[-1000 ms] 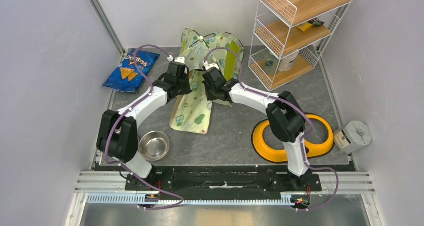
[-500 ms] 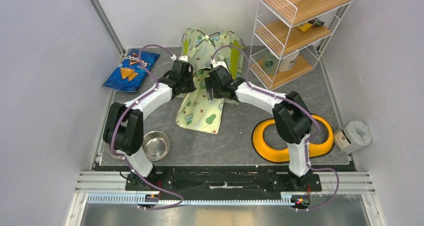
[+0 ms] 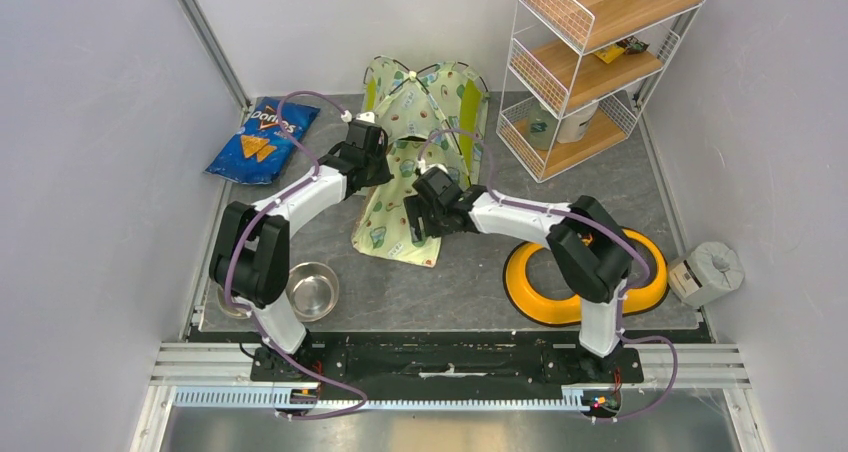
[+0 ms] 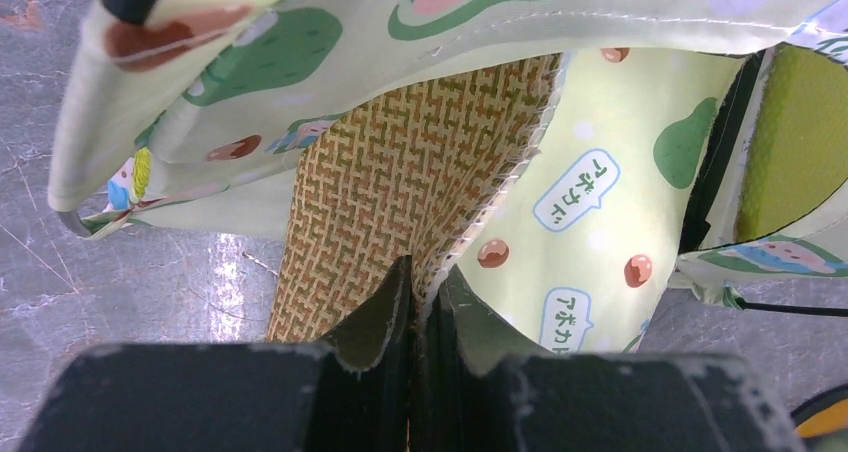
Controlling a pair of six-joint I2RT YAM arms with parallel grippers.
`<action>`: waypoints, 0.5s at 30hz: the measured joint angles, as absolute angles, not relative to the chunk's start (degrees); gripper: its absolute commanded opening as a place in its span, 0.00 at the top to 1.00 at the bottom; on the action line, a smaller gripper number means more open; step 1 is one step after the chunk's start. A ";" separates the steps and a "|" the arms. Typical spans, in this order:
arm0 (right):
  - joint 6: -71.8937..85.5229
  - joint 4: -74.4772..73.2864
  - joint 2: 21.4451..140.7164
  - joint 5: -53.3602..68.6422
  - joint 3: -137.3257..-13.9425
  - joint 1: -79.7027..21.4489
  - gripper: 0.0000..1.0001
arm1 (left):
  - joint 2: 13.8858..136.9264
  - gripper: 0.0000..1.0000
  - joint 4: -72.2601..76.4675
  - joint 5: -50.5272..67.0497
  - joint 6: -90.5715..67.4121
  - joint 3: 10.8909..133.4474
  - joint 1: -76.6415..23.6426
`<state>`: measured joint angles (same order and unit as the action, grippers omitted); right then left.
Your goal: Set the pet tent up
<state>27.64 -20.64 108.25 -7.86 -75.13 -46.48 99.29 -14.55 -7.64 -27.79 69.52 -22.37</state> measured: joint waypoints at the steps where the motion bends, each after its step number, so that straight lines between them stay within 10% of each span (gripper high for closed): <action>1: 27.73 -20.67 109.40 -7.31 -74.96 -47.05 0.24 | 99.29 0.87 -14.55 -7.66 -27.83 69.52 -22.37; 8: 28.53 -19.79 112.44 -6.37 -74.89 -47.05 1.00 | 99.29 0.80 -14.37 -7.62 -27.79 69.47 -22.37; 15: 30.74 -18.72 112.07 -8.95 -74.94 -46.74 1.00 | 99.04 0.52 -11.77 -6.79 -27.46 67.94 -22.31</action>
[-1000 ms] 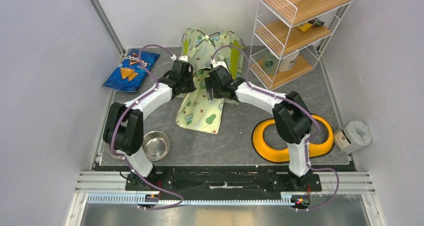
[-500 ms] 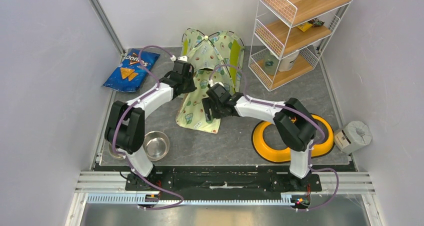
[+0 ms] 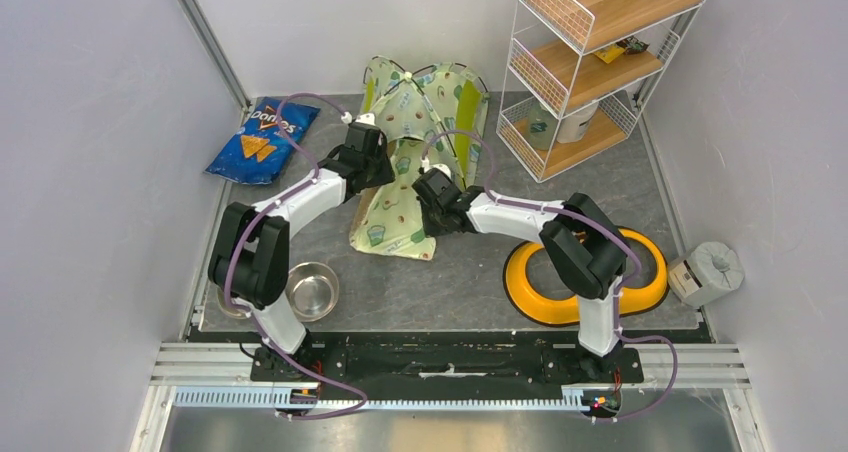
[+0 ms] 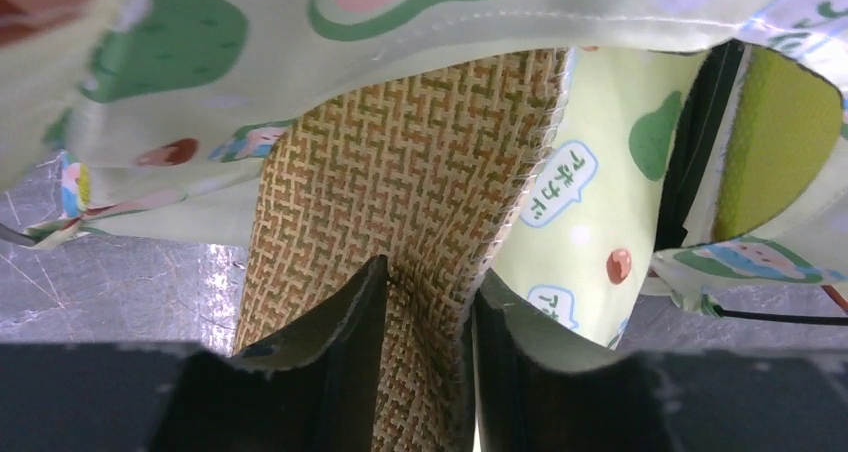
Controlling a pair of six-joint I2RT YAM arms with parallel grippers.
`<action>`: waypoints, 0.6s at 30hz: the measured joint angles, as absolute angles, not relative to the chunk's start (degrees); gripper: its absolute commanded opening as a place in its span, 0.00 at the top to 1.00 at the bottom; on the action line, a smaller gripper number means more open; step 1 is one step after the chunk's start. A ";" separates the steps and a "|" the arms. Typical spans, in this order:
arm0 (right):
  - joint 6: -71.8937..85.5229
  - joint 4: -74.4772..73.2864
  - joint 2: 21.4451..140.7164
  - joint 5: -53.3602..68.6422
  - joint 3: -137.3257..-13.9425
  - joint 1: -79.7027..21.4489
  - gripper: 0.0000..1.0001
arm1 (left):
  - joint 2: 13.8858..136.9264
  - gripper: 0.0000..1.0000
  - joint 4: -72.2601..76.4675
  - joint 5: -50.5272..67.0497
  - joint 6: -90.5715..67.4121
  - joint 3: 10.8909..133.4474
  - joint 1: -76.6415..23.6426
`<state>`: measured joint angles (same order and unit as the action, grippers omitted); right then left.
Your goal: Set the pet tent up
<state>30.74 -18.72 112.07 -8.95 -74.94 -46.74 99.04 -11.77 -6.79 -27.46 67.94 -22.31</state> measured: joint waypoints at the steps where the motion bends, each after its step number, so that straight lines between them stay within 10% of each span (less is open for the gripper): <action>1: 31.03 -18.68 111.74 -9.65 -74.94 -46.76 1.00 | 98.80 0.48 -11.44 -6.66 -27.33 67.59 -22.31; 18: 42.89 -17.87 108.68 -27.40 -78.65 -44.58 1.00 | 88.36 0.18 -12.99 -8.64 -21.82 62.17 -22.26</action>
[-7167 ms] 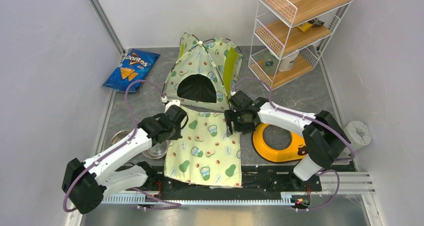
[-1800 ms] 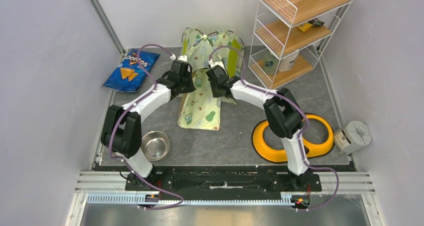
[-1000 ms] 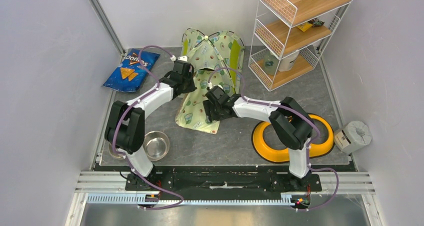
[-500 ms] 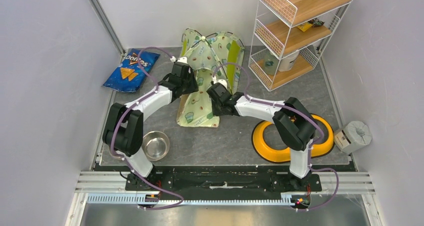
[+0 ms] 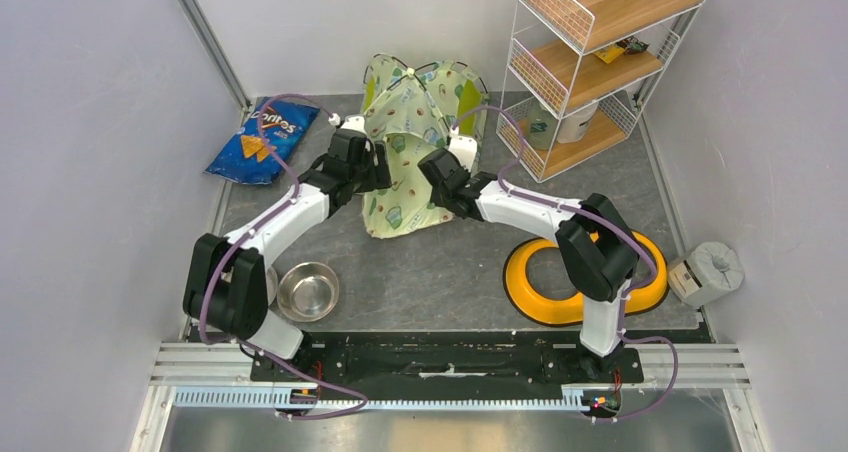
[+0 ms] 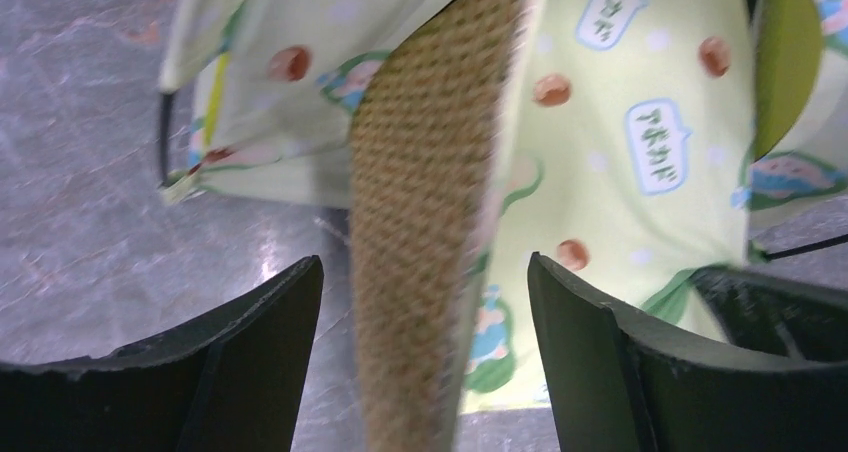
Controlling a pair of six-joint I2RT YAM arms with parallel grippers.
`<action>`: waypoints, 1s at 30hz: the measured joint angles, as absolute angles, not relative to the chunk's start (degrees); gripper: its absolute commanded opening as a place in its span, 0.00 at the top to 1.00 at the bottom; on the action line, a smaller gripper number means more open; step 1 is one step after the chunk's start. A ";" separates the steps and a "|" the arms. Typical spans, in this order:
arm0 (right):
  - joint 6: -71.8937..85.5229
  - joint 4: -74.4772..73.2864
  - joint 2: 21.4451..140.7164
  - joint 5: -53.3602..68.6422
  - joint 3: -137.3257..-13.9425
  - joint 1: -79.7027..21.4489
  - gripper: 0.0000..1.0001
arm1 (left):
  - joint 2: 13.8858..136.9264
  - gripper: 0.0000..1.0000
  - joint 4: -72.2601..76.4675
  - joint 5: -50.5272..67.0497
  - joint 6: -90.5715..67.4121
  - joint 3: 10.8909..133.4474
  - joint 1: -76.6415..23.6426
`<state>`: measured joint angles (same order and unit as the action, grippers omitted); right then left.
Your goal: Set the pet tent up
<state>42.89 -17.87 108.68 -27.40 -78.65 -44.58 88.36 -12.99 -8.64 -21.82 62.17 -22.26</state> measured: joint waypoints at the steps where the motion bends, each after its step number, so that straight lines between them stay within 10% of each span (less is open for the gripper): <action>1: 44.07 -18.09 108.68 -27.94 -78.70 -44.34 1.00 | 87.53 0.18 -13.34 -9.28 -21.74 61.47 -22.26; 6: 48.90 -18.94 108.68 -28.84 -78.70 -43.57 1.00 | 83.57 0.36 -14.17 -11.97 -21.65 56.66 -22.22; 12: 52.38 -19.40 108.68 -28.21 -78.70 -43.48 1.00 | 82.26 0.97 -14.74 -11.27 -23.07 54.65 -22.24; 30: 47.29 -18.81 111.81 -27.88 -85.45 -42.35 1.00 | 101.84 0.96 -19.62 -4.71 -23.77 77.65 -21.56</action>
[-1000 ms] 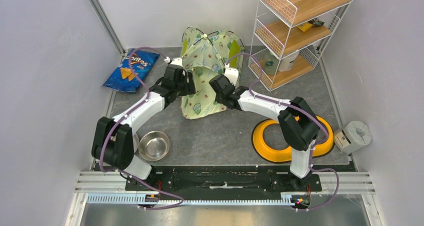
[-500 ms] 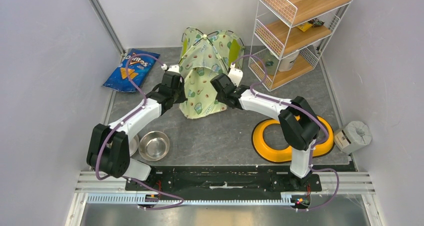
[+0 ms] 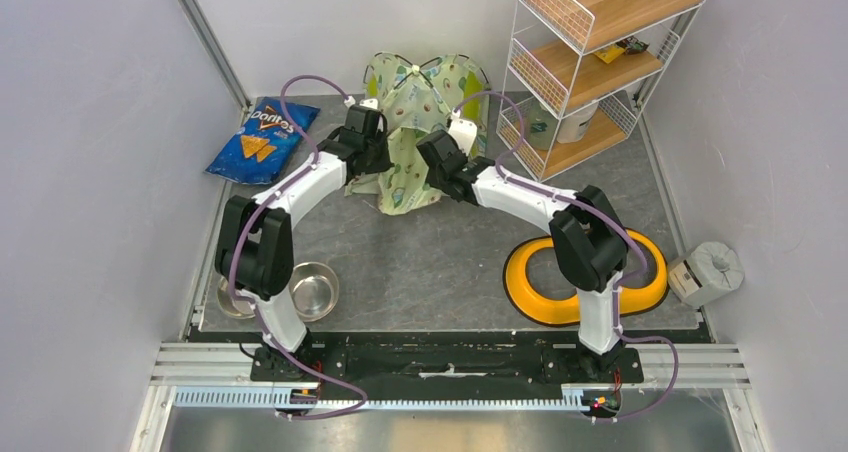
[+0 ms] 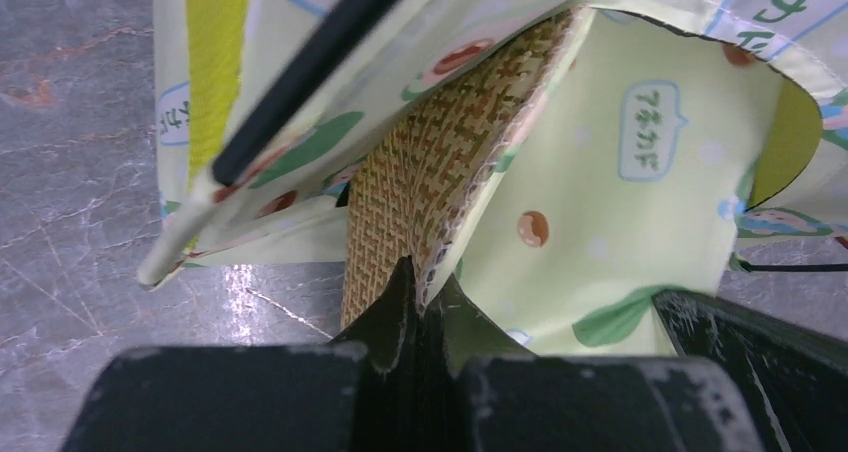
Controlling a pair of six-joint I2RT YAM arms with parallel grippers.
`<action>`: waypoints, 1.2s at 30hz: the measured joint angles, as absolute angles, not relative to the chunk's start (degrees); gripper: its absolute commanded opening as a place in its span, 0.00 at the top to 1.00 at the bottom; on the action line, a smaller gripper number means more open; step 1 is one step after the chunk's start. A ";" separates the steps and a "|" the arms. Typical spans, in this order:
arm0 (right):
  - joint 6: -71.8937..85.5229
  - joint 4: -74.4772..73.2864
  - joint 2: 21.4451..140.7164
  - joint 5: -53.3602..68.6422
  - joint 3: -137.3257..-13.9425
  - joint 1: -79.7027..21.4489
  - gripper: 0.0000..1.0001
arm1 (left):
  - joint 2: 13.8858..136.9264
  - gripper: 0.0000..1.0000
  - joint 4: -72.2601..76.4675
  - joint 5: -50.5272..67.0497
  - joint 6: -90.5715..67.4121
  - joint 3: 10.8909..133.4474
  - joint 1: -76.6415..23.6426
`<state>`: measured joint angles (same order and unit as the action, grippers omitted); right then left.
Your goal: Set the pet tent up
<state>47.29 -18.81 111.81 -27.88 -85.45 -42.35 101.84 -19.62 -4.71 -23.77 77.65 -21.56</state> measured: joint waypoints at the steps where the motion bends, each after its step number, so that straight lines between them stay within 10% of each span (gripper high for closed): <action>1: 46.33 -18.48 112.62 -27.70 -86.50 -42.11 1.00 | 102.13 0.93 -19.46 -4.29 -23.94 77.67 -21.54; 8: 36.95 -15.59 117.38 -28.40 -91.35 -40.18 0.98 | 101.91 0.51 -15.68 -2.42 -24.62 75.88 -21.56; 14: 33.56 -15.38 116.57 -28.91 -90.65 -39.94 0.66 | 93.17 0.35 -11.81 1.28 -22.87 66.72 -21.56; 24: 30.72 -17.43 107.96 -26.74 -87.72 -40.01 0.25 | 76.38 0.32 -10.09 5.06 -14.48 63.59 -17.56; 36: 27.88 -16.71 101.10 -8.99 -79.83 -40.01 0.22 | 90.59 0.49 -7.22 7.20 -0.01 68.51 -13.34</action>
<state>27.88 -16.71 101.10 -8.99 -79.83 -40.01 90.59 -7.22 7.20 -0.01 68.51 -13.34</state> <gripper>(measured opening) 0.780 0.613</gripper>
